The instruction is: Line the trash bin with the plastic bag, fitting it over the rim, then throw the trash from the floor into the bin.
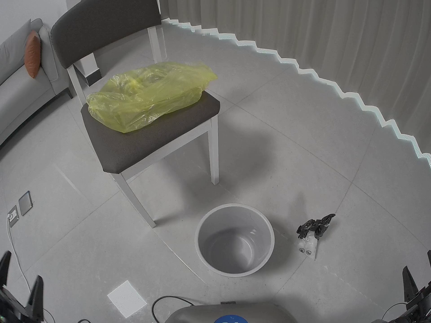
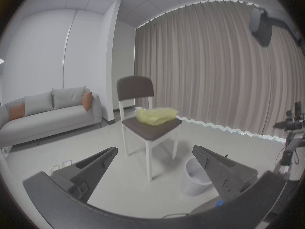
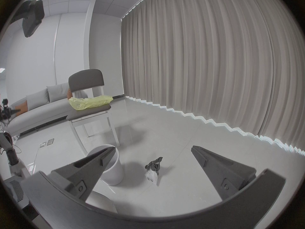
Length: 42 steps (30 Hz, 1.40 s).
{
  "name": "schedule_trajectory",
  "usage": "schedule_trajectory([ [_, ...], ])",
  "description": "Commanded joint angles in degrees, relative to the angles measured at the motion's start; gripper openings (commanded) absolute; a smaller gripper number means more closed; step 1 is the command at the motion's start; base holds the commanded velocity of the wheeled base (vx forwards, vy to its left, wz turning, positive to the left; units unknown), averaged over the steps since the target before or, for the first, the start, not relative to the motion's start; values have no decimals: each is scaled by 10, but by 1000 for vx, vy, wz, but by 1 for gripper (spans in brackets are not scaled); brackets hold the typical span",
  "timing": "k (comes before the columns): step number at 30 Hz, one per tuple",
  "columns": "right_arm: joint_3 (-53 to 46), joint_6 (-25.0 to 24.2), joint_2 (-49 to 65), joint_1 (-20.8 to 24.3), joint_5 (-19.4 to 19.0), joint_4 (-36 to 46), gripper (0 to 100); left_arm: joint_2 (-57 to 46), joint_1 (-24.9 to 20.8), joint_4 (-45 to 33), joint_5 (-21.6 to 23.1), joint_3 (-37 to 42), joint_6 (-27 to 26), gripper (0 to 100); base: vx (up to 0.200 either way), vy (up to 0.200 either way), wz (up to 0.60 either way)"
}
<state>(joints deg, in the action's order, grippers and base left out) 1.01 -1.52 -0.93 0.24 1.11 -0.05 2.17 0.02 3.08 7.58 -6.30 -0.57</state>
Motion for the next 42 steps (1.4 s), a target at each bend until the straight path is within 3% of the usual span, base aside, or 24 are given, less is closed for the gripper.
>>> schedule_trajectory([
  [1,-10,-1,5,0,0,0,100,87,0,4,23,-90,14,100,0,0,0],
  [15,-10,-4,5,-1,5,0,100,403,2,13,16,-223,-7,100,0,0,0],
  [20,-10,22,5,-1,-26,-2,100,466,4,34,16,-235,-7,100,0,0,0],
  [26,-7,17,5,0,-31,-10,100,577,13,95,0,-264,-9,100,0,0,0],
  [28,52,-9,0,4,-53,-45,100,614,16,102,-17,-289,-13,100,0,0,0],
  [30,121,-27,-26,8,-75,-47,100,641,17,103,-32,-308,-17,100,0,0,0],
  [34,225,96,-159,18,-105,51,100,717,14,105,-63,-368,-33,100,0,0,0],
  [35,236,108,-189,23,-111,53,100,729,13,105,-64,-376,-36,100,0,0,0],
  [42,349,85,-435,34,-119,-31,100,810,-6,145,-90,-435,-39,100,0,0,0],
])
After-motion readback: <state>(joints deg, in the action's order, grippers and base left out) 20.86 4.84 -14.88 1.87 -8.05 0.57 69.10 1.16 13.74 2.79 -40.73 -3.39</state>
